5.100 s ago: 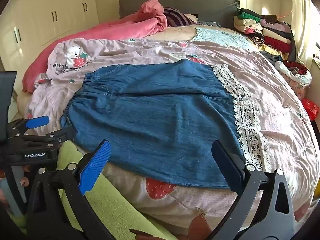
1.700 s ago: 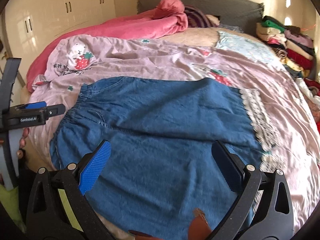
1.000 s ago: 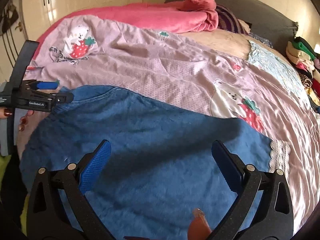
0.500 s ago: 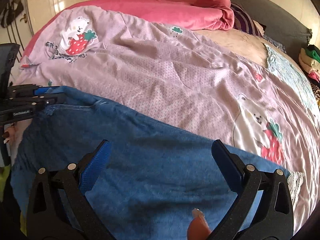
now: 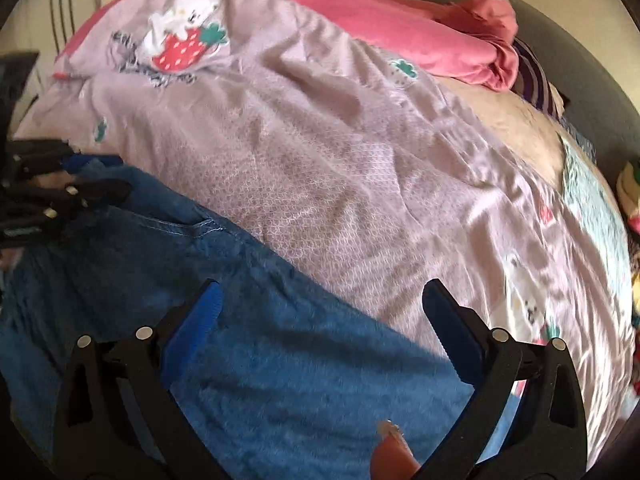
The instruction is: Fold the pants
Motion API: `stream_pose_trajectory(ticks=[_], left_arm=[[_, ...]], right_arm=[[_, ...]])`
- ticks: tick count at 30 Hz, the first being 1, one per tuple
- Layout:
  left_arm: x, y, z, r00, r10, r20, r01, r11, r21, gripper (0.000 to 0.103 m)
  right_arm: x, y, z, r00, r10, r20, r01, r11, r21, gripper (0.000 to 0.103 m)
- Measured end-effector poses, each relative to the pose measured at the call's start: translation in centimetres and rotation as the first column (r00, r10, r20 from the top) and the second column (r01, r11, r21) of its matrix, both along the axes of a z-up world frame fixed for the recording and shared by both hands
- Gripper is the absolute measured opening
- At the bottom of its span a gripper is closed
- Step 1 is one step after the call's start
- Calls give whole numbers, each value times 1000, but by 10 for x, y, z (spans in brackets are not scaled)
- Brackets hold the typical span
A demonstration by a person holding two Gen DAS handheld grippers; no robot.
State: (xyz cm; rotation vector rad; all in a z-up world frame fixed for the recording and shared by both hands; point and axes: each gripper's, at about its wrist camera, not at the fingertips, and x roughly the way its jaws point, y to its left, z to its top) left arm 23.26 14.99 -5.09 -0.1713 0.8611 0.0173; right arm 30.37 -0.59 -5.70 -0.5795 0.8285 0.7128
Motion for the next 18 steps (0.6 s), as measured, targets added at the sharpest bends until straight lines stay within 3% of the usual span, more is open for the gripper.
stream_pose_trajectory(ticks=[4, 8, 9, 18], left_arm=[[-7, -1, 7, 1000, -13, 23, 13, 1000, -3, 34], [-12, -8, 12, 999, -29, 39, 28, 999, 27, 34], [-14, -9, 13, 999, -30, 44, 29, 999, 33, 34], [-43, -18, 43, 990, -75, 121, 67, 995, 74, 34]], right_arm=[[0, 12, -10, 998, 54, -41, -54, 998, -14, 64], [-10, 17, -12, 992, 98, -78, -97, 995, 21, 20], [-15, 16, -8, 993, 97, -61, -96, 995, 21, 15], [-64, -24, 48, 999, 38, 30, -42, 985, 165, 6]])
